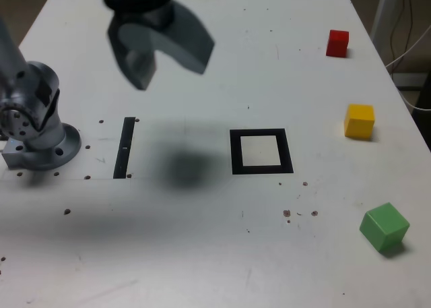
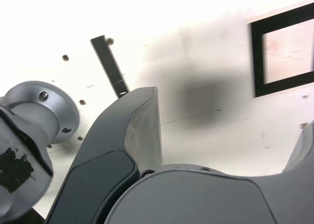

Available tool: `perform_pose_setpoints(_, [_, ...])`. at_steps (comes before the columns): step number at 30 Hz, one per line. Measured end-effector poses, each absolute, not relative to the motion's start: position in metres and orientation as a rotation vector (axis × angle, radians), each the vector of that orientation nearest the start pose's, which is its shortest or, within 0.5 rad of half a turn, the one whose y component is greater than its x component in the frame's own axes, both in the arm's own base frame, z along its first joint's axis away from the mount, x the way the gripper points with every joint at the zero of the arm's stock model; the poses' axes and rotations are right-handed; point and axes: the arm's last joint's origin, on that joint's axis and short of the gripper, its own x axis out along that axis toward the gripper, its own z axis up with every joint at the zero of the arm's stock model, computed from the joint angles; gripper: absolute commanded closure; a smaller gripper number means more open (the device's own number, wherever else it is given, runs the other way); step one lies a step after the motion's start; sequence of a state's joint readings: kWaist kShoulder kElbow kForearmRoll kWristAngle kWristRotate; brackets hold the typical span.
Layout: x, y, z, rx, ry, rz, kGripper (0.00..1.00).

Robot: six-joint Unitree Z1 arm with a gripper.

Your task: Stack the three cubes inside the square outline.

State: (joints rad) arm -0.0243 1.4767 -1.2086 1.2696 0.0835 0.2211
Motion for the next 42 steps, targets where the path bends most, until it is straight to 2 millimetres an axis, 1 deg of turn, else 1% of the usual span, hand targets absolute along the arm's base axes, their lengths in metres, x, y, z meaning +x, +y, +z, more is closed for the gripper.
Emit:
perform_pose_setpoints(5, [0.228, 0.0, 0.34, 0.292, 1.542, -0.126, 0.0])
perform_pose_setpoints(7, [0.236, 0.0, 0.341, 0.3, 1.544, -0.131, 0.0])
perform_pose_setpoints(13, [0.267, 0.001, 0.351, 0.329, 1.505, -0.133, 0.01])
perform_pose_setpoints(16, [0.285, 0.004, 0.357, 0.356, 1.507, -0.135, 0.01])
perform_pose_setpoints(20, [0.311, 0.014, 0.36, 0.383, 1.528, -0.145, 0.01])
perform_pose_setpoints(23, [0.327, 0.023, 0.364, 0.399, 1.534, -0.147, 0.01])
perform_pose_setpoints(25, [0.339, 0.031, 0.362, 0.41, 1.557, -0.16, 0.01])
perform_pose_setpoints(29, [0.37, 0.043, 0.348, 0.427, 1.602, -0.194, 0.01])
perform_pose_setpoints(33, [0.397, 0.056, 0.336, 0.441, 1.623, -0.222, 0.01])
perform_pose_setpoints(36, [0.415, 0.07, 0.329, 0.447, 1.612, -0.223, 0.01])
perform_pose_setpoints(39, [0.428, 0.085, 0.325, 0.452, 1.59, -0.215, 0.01])
perform_pose_setpoints(42, [0.437, 0.107, 0.328, 0.45, 1.549, -0.183, 0.01])
